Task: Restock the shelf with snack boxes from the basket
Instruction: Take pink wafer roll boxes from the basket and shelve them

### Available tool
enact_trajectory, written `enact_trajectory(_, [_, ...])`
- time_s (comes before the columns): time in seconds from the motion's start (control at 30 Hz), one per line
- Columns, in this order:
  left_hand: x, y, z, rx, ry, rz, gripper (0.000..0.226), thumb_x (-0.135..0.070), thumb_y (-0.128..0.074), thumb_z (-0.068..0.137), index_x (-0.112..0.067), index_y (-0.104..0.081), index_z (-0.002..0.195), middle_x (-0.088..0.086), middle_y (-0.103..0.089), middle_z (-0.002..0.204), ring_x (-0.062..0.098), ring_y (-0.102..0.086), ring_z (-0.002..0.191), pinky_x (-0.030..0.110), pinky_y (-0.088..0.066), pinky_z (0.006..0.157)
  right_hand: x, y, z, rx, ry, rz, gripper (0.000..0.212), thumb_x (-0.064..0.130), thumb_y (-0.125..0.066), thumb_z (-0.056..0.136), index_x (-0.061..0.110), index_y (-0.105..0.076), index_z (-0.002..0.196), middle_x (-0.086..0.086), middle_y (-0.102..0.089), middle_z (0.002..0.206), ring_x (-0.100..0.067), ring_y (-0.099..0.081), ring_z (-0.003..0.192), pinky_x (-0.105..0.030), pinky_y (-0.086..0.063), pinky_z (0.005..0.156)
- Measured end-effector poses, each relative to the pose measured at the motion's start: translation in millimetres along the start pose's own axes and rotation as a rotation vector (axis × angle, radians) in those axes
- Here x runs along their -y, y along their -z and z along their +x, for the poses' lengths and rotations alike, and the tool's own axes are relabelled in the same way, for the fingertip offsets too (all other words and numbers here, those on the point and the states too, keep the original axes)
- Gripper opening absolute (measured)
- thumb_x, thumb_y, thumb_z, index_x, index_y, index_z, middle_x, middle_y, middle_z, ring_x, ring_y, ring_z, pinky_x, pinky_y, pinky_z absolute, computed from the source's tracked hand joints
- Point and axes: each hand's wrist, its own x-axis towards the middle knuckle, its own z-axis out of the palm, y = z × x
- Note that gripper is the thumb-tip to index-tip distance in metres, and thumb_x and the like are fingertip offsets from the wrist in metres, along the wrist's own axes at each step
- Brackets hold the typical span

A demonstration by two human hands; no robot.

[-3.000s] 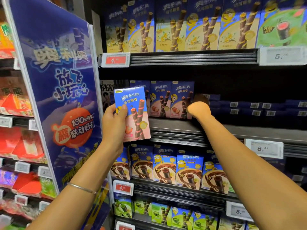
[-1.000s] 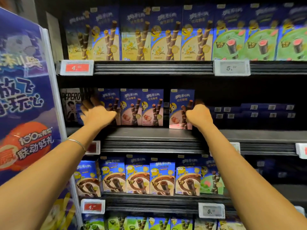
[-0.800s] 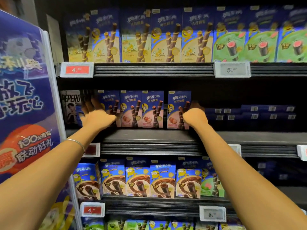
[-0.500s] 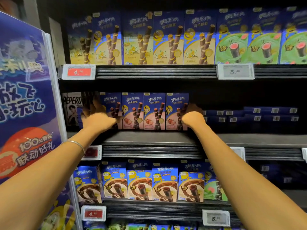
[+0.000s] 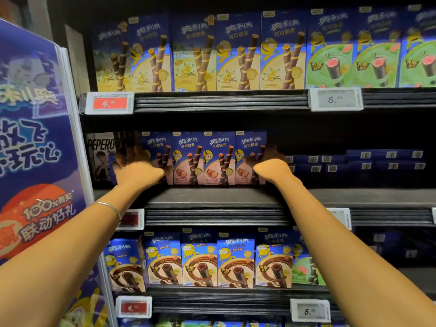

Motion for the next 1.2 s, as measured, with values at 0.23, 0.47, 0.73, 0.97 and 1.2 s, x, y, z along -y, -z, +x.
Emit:
enact_trajectory(0.23, [-2.2,0.1,5.1,-0.030,0.038,-0.011,0.094,-0.049,-0.071,0.095,-0.013,-0.021,0.166,0.018,-0.009,0.176,0.048,-0.006,0.160,0.056,-0.011,0.129,8.5,-12.5,-6.1,-0.032,-0.013,0.030,0.098,0.044,-0.088,0.074,0.012,-0.026,0.142,-0.018,-0.041,0.152,-0.043,-0.045,0.137,-0.055,-0.042,0.108])
enact_trajectory(0.47, [2.8,-5.9,8.4,-0.022,0.007,0.043,0.087,-0.052,-0.065,0.097,-0.011,-0.027,0.164,0.020,-0.007,0.176,0.043,-0.005,0.162,0.054,-0.009,0.129,10.2,-16.4,-5.7,-0.076,-0.026,-0.002,0.095,0.045,-0.088,0.073,0.012,-0.028,0.139,-0.018,-0.043,0.150,-0.044,-0.046,0.136,-0.055,-0.042,0.107])
enact_trajectory(0.73, [-1.5,2.8,-0.2,0.002,0.078,-0.036,0.097,-0.064,-0.045,0.076,-0.002,-0.047,0.152,0.029,-0.042,0.159,0.050,-0.037,0.147,0.055,-0.028,0.124,2.9,-6.3,-1.7,-0.018,-0.040,0.099,0.092,0.038,-0.085,0.077,0.011,-0.029,0.144,-0.018,-0.048,0.146,-0.041,-0.050,0.133,-0.057,-0.044,0.109])
enact_trajectory(0.97, [-25.2,7.2,-42.5,-0.188,0.000,-0.422,0.063,-0.059,-0.071,0.088,-0.002,-0.055,0.107,0.032,-0.060,0.128,0.049,-0.045,0.130,0.052,-0.045,0.098,-12.6,10.5,-34.1,-0.087,0.069,0.147,0.036,0.046,-0.071,0.086,0.015,-0.059,0.101,-0.009,-0.066,0.111,-0.021,-0.060,0.089,-0.035,-0.049,0.077])
enact_trajectory(1.2, [-46.2,10.1,-116.9,-0.308,-0.230,-0.941,0.064,-0.036,-0.074,0.100,-0.010,-0.048,0.152,0.004,-0.056,0.147,0.017,-0.054,0.138,0.022,-0.043,0.113,-26.1,36.1,-102.3,-0.112,0.268,0.596,0.074,0.053,-0.078,0.082,0.019,-0.046,0.140,0.007,-0.057,0.131,-0.007,-0.058,0.116,-0.016,-0.046,0.083])
